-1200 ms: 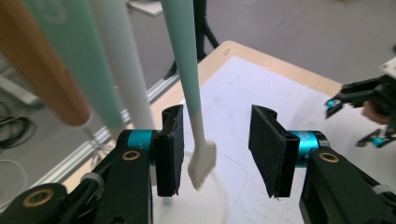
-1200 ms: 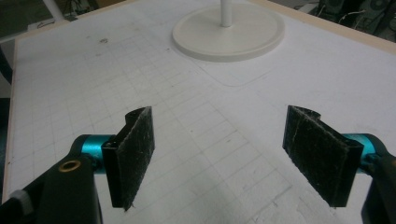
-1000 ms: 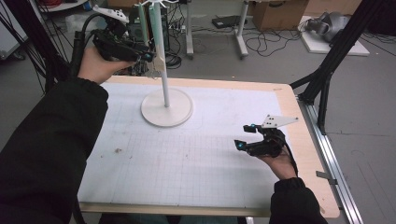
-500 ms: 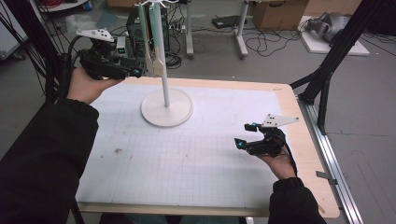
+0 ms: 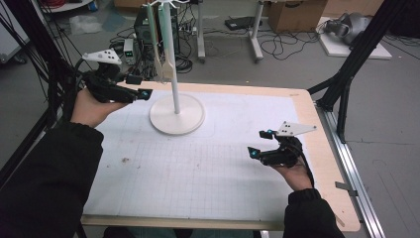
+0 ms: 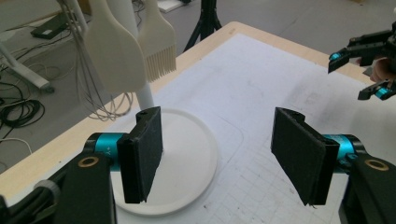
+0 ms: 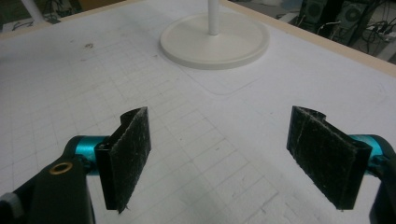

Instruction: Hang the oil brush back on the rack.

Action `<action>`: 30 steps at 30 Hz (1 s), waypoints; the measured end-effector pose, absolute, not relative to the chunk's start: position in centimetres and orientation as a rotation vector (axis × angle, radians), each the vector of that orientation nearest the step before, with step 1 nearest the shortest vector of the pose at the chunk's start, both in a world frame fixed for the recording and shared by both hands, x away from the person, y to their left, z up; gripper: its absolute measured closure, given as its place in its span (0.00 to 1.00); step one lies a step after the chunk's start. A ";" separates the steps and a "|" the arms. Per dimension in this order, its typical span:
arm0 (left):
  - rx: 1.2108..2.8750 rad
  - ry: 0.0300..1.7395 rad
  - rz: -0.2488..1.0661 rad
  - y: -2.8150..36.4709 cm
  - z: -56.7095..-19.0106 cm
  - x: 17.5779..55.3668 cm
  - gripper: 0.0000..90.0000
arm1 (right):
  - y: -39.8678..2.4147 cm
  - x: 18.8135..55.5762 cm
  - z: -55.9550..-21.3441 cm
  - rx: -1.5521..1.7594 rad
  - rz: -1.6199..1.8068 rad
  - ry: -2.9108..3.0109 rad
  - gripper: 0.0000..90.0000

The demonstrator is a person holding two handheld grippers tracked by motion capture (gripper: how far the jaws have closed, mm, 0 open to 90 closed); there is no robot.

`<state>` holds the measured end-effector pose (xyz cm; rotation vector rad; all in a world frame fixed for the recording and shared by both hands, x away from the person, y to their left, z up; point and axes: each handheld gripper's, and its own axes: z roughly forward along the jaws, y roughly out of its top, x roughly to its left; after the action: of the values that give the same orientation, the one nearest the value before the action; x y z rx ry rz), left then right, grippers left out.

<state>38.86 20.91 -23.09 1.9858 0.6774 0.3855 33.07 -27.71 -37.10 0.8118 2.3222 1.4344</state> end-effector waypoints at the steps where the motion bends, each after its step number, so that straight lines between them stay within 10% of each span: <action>1: 1.987 0.679 0.384 20.9 -23.3 38.7 0.37 | -27.7 33.0 -37.1 0.818 1.432 2.324 0.23; 30: 1.943 0.690 0.393 21.0 -27.9 35.1 0.24 | -27.1 32.5 -37.1 0.821 1.424 2.289 0.22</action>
<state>35.06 21.00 -27.91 1.9430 0.6900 0.3934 32.50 -27.07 -37.15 0.8214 2.2889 1.4241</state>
